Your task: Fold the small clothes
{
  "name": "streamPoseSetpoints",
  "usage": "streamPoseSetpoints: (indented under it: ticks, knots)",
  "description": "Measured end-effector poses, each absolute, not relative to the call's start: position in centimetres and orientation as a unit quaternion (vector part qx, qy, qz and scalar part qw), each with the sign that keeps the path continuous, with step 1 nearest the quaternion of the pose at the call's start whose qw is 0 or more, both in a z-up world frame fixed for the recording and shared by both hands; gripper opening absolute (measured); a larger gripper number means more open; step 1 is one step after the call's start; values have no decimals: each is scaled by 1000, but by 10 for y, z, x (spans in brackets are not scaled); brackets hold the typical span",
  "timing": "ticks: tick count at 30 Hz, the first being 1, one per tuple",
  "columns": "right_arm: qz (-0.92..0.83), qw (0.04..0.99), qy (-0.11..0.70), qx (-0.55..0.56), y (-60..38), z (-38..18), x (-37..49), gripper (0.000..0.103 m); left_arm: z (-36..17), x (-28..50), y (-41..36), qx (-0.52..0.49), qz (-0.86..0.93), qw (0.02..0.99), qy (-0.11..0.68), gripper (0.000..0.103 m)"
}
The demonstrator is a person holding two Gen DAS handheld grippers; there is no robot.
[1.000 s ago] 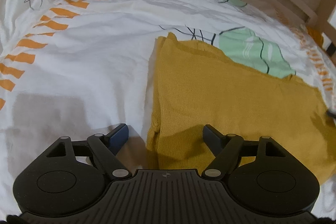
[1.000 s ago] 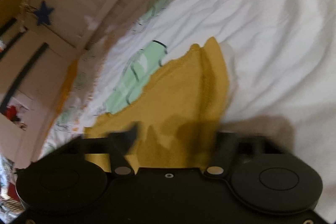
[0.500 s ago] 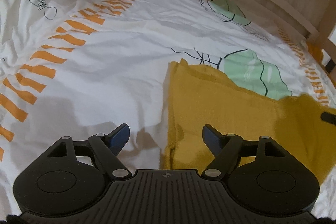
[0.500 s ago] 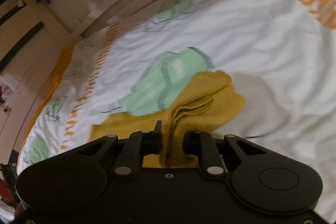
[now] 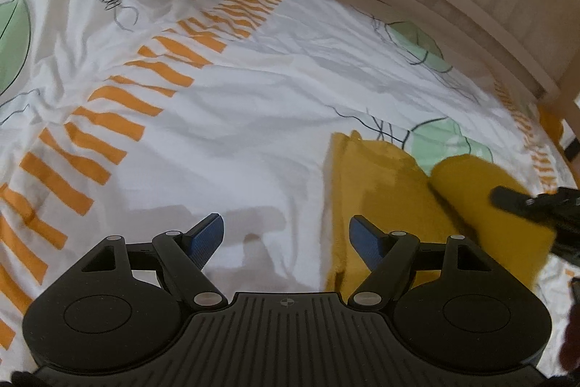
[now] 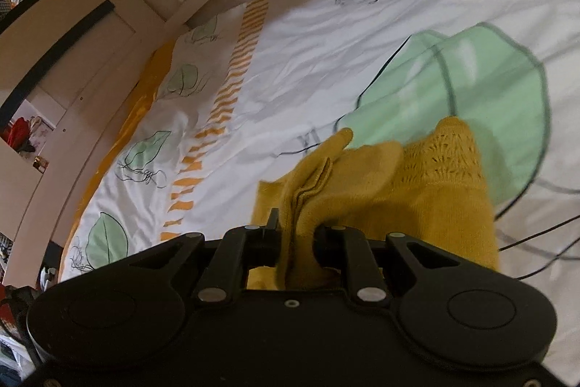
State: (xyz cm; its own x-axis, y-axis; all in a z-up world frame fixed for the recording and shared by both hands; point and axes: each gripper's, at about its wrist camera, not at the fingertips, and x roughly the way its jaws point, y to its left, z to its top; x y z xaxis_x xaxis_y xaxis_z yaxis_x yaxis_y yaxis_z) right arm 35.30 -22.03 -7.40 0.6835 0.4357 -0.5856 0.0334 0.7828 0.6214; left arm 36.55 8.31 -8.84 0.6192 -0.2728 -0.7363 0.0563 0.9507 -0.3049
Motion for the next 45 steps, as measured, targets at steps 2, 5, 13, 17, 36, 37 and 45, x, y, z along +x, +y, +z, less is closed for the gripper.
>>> streamPoseSetpoints:
  ticks: [2,5,13,17,36,37,45]
  knots:
    - [110,869,383,294,-208,-76,356,24,-89,366,86,-133,-92,889,427,76]
    - [102,877,389,263,-187,-80,360,24,-88,366,88,-136,-93,889,428,76]
    - [109,877,401,239,-161,-93,366,30,-89,367,95,-147,-84,888,428,76]
    - [158,864,400,261,-154,-94,370,41,-89,367,97,-148,-78,888,428,76]
    - [160,908,354,158,-181,-74,290,58,-90,367,84,-141,-98,885,432,76]
    - [165,912,346,145,-178,-76,281,58,-90,368,82,-139,-101,885,434,76]
    - [222,936,272,-37,-115,-72,219,61,-89,367,76,-143,-118,880,438,75]
